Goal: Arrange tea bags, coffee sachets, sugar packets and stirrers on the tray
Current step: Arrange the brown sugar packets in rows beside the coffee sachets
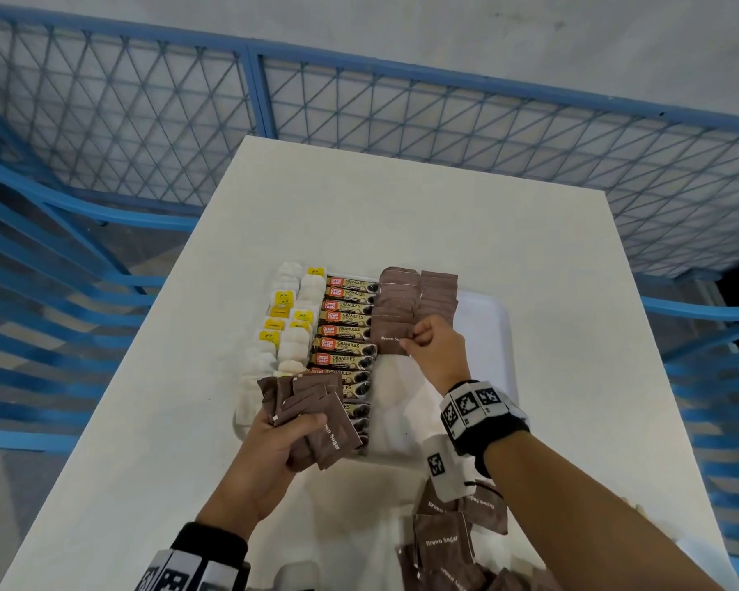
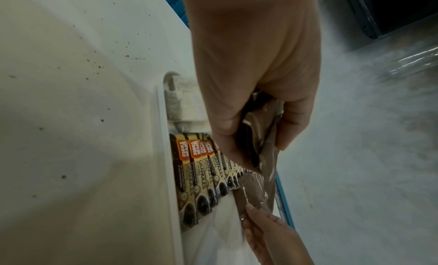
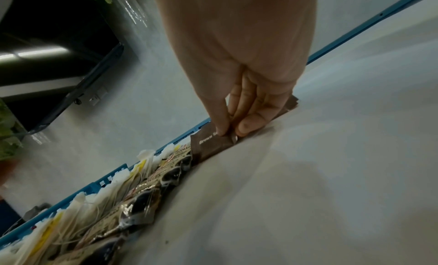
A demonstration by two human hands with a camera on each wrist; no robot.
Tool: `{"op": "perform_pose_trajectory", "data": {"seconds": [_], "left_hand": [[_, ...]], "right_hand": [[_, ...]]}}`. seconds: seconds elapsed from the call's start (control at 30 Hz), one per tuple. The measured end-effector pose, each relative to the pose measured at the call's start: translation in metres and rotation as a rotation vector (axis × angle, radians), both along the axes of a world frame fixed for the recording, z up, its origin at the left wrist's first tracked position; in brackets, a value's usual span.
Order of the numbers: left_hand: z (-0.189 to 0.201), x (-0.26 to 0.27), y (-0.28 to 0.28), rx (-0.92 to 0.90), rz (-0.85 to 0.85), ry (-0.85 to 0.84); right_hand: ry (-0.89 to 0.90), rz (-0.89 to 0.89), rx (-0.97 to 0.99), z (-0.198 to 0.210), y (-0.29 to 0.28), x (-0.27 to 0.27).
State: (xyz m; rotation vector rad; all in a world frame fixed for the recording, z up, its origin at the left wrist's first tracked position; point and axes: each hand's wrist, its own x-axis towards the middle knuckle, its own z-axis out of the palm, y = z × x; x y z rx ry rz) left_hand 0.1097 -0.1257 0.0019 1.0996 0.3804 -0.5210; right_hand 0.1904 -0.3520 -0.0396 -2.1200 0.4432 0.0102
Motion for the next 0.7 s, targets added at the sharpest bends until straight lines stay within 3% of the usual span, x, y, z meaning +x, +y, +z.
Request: {"op": "perform_pose_trajectory", "data": {"seconds": [0.4, 0.57, 0.7], "left_hand": [[0.004, 0.008, -0.010, -0.048, 0.050, -0.026], [0.006, 0.011, -0.015, -0.059, 0.080, -0.042], [0.009, 0.012, -0.016, -0.070, 0.100, -0.045]], "right_hand": [[-0.054, 0.050, -0.058, 0.018, 0.014, -0.007], [0.114, 0.331, 0.240, 0.054, 0.035, -0.035], [0.257, 0.446, 0.456, 0.052, 0.046, -0.057]]}}
